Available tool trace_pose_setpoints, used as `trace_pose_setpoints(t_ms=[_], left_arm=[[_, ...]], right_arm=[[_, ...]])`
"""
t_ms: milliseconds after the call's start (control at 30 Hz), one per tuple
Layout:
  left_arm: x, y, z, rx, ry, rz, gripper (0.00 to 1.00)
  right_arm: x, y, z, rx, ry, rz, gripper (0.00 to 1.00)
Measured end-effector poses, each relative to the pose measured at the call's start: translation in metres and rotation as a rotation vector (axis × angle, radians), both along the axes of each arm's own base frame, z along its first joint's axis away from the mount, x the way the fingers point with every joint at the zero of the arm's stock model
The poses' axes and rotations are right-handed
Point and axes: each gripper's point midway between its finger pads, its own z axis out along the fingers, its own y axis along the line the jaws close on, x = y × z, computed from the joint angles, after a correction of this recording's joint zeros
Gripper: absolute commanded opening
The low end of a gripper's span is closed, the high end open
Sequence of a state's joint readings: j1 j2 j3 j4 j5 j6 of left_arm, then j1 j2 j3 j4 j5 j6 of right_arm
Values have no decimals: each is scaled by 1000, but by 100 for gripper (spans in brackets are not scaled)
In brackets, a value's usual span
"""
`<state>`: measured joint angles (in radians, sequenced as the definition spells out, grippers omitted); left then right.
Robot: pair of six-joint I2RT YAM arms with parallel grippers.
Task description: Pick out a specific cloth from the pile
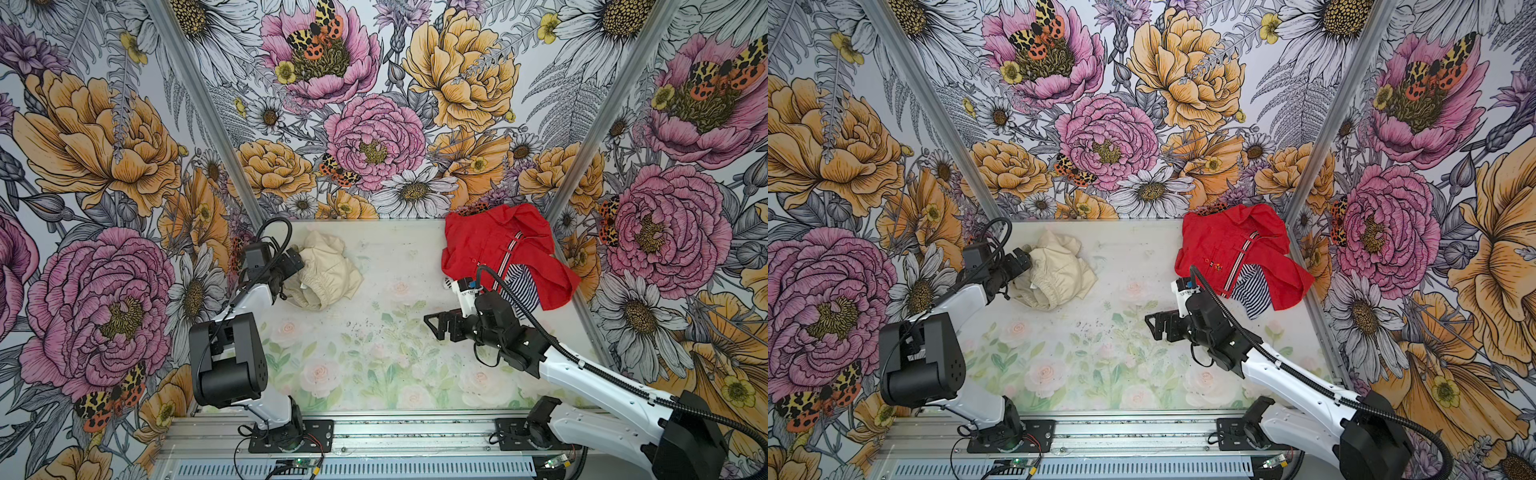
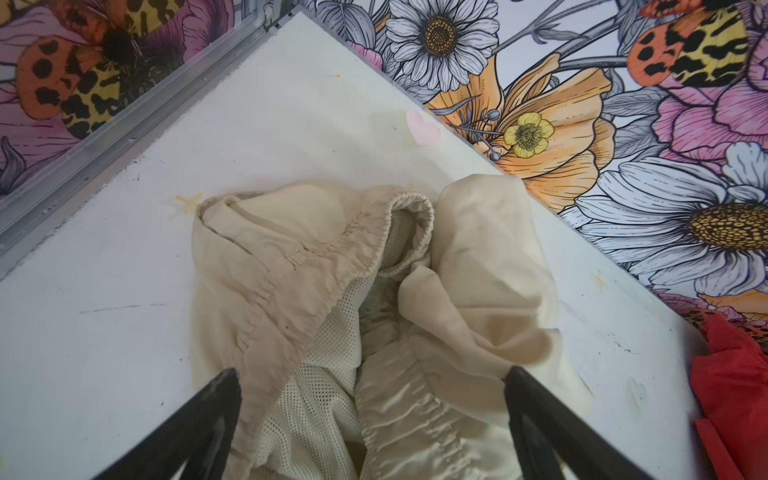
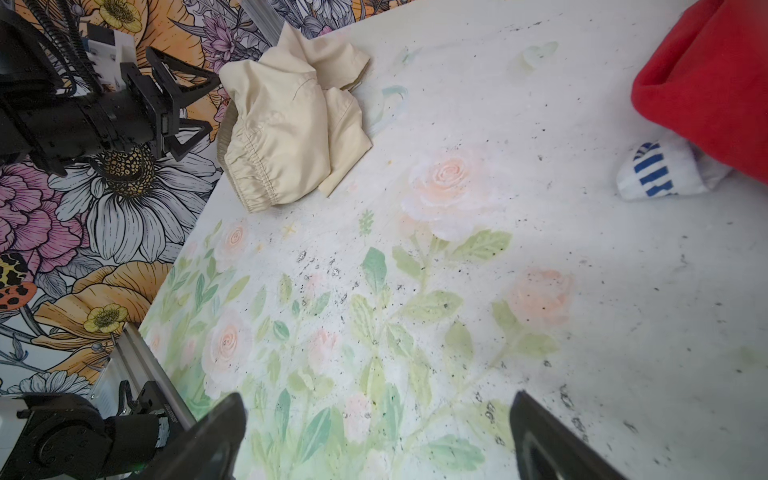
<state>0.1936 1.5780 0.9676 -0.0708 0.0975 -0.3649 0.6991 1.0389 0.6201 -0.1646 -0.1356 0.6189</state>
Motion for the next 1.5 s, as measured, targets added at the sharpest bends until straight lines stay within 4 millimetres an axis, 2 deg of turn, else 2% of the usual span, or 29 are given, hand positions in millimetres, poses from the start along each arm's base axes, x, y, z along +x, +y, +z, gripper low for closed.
trace_pose_setpoints(t_ms=[67, 200, 300, 367, 533, 667, 800, 900, 1000, 1133, 1267, 1333, 1433, 1500], left_arm=[[3, -7, 3, 57, 32, -12, 99], [26, -20, 26, 214, 60, -8, 99], [29, -22, 29, 303, 101, 31, 99], [28, -16, 19, 335, 153, 57, 99], [16, 10, -23, 356, 303, 107, 98], [9, 24, -40, 340, 358, 130, 98], [17, 26, -61, 268, 380, 95, 97], [24, 18, -82, 186, 391, 32, 93], [30, 12, -93, 117, 386, -14, 90], [36, 9, -91, 87, 365, -37, 87], [38, 8, -86, 98, 354, -44, 99], [38, 9, -80, 119, 347, -31, 99], [34, 10, -54, 177, 314, 3, 99], [25, 12, -23, 217, 263, 37, 99]], right_arm=[[0, 0, -2, -4, 6, 0, 99], [0, 1, -4, -6, 11, 3, 99], [0, 1, -4, -6, 11, 3, 99], [0, 1, -4, -6, 11, 3, 99], [0, 1, -4, -6, 11, 3, 99], [0, 1, -7, -12, 18, 3, 99], [0, 2, -9, -15, 25, 6, 99], [0, 2, -10, -16, 26, 6, 99], [0, 2, -9, -16, 26, 6, 99], [0, 2, -9, -15, 26, 6, 99], [0, 2, -9, -16, 26, 6, 99], [0, 2, -9, -16, 26, 6, 99], [0, 1, -9, -17, 26, 5, 99], [3, -1, -6, -20, 20, 0, 99]])
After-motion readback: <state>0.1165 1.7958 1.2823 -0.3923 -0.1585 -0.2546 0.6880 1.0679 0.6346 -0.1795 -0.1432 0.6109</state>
